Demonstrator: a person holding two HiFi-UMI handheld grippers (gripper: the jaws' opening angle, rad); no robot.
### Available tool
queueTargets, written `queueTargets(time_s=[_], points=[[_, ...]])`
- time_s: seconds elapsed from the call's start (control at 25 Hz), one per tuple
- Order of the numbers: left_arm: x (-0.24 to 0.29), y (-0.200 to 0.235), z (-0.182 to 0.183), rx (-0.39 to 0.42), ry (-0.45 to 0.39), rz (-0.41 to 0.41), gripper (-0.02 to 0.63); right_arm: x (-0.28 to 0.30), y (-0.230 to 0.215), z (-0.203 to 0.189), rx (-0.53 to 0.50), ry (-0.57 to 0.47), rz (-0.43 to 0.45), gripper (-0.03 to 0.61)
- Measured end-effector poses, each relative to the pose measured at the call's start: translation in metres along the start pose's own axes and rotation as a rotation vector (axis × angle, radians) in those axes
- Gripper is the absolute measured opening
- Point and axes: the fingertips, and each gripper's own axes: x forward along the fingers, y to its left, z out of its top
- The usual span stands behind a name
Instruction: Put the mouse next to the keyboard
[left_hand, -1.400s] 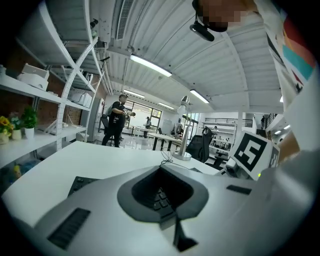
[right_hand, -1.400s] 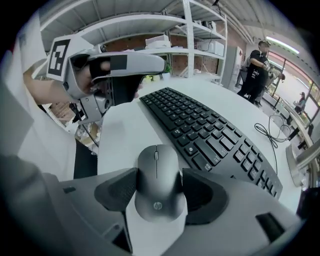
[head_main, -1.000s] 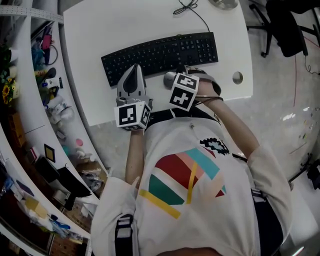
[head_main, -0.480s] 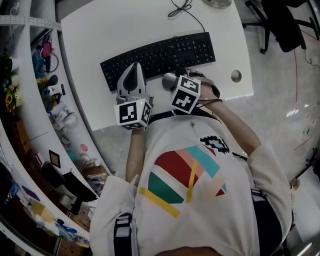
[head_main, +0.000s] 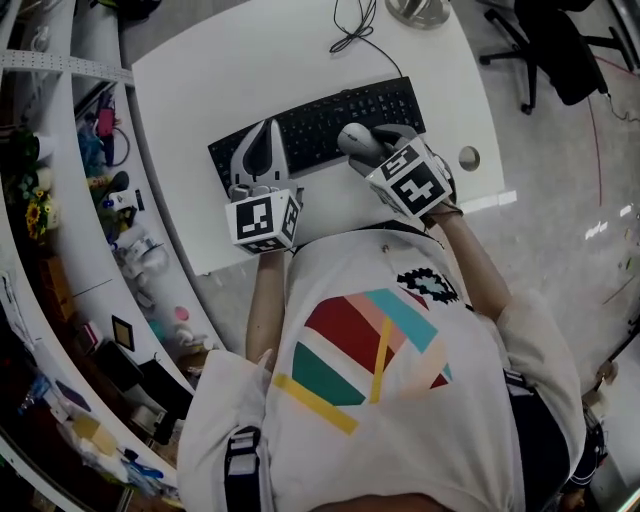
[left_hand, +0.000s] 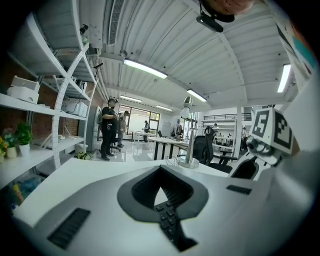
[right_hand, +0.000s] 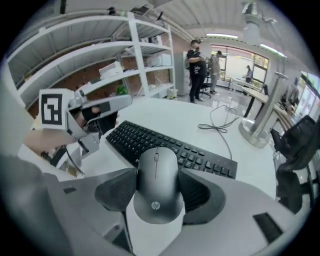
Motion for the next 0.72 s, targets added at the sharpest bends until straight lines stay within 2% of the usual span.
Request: queueTargets(time_s=[0.2,0.48,0.72], points=[[0.002,0.008,0.009,0.012,-0.008,0.031,0.043,-0.029,-0.048,0.004,0.184,-0.111,-0.061,0.272],[-0.001,0.020,0.006,0.011,0.006,0.066,0.043,-0.046,-0.110,-0.013,0.244,-0.112,-0.198,0.270],[0.005,0.016,-0.001,0.012,0.024,0.051,0.043,-0.048,-0.151,-0.033,0.284,-0.081,-0.284,0.268]])
